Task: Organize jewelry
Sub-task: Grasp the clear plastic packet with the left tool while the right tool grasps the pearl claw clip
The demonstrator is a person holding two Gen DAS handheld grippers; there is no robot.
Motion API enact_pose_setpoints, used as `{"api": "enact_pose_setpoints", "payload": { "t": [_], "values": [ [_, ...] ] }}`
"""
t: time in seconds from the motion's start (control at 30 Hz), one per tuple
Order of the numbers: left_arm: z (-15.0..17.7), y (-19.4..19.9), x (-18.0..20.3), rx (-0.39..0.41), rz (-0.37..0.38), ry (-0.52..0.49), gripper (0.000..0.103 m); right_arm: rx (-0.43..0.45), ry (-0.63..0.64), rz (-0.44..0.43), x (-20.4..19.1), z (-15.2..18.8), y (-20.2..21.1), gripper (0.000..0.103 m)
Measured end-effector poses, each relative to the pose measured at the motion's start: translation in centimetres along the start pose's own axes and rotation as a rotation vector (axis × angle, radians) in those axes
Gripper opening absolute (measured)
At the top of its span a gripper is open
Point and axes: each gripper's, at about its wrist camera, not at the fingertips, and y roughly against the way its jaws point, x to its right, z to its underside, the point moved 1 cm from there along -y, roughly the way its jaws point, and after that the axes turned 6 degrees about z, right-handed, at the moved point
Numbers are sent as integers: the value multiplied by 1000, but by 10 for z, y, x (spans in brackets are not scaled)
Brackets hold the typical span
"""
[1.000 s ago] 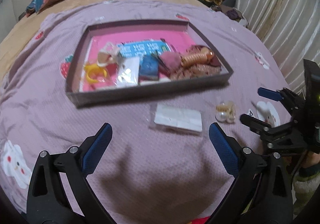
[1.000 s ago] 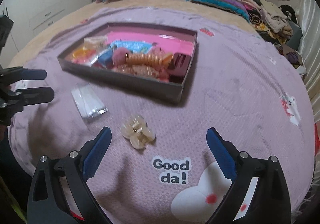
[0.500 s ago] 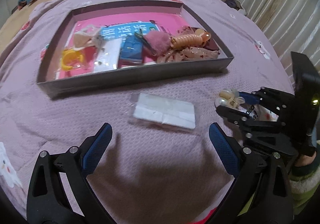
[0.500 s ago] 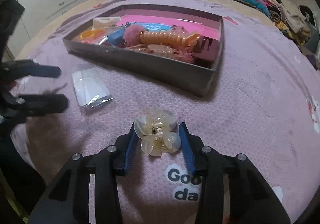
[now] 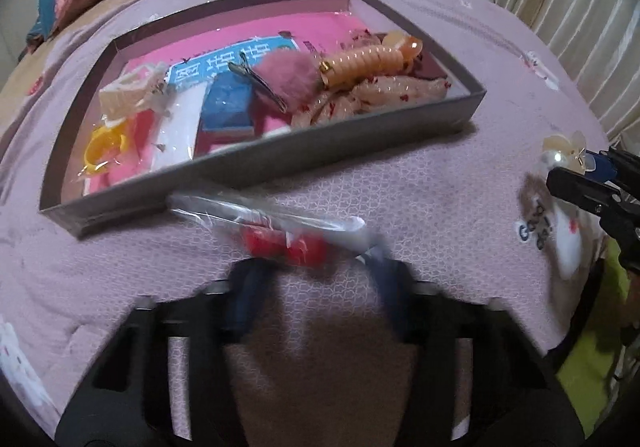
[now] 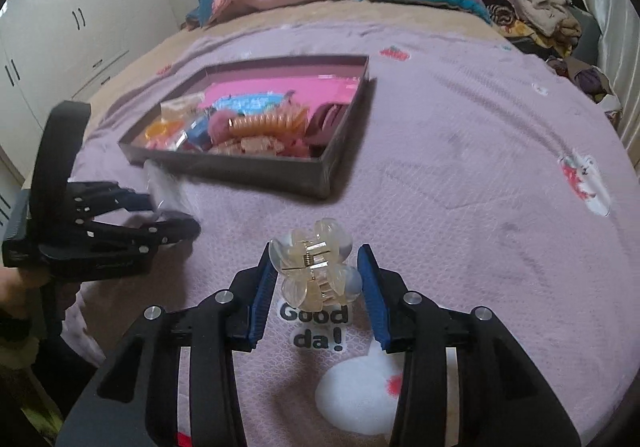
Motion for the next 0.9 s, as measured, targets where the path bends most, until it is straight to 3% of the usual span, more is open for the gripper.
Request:
{"api": "enact_pose_setpoints", "payload": {
  "t": [0.03,0.37,0.4,0.43,0.47,0.53,0.63,0.77,0.9],
  "values": [
    [-1,4,-2,5,13,4,3,9,1,0,-1,-3,4,40],
    [2,25,-22,25,124,105,3,55,37,-4,-17,-21,16,40],
    [2,26,-23,30,138,112,6,56,39,-5,-19,-22,16,40],
    [1,25,-23,31,138,107,23,55,41,-6,-19,-22,15,40],
    [0,23,-22,31,139,103,31,53,42,-5,-19,-23,15,40],
    [-2,18,-22,21,159,125,33,53,42,-2,-18,-25,15,40],
    [-7,10,-23,19,190,180,58,62,25,-2,-15,-28,16,40],
    [-13,-2,-26,13,193,292,63,61,7,-4,-11,-29,14,40],
    [-4,0,-45,88,268,509,63,61,-2,-1,-7,-29,12,40]
  ]
}}
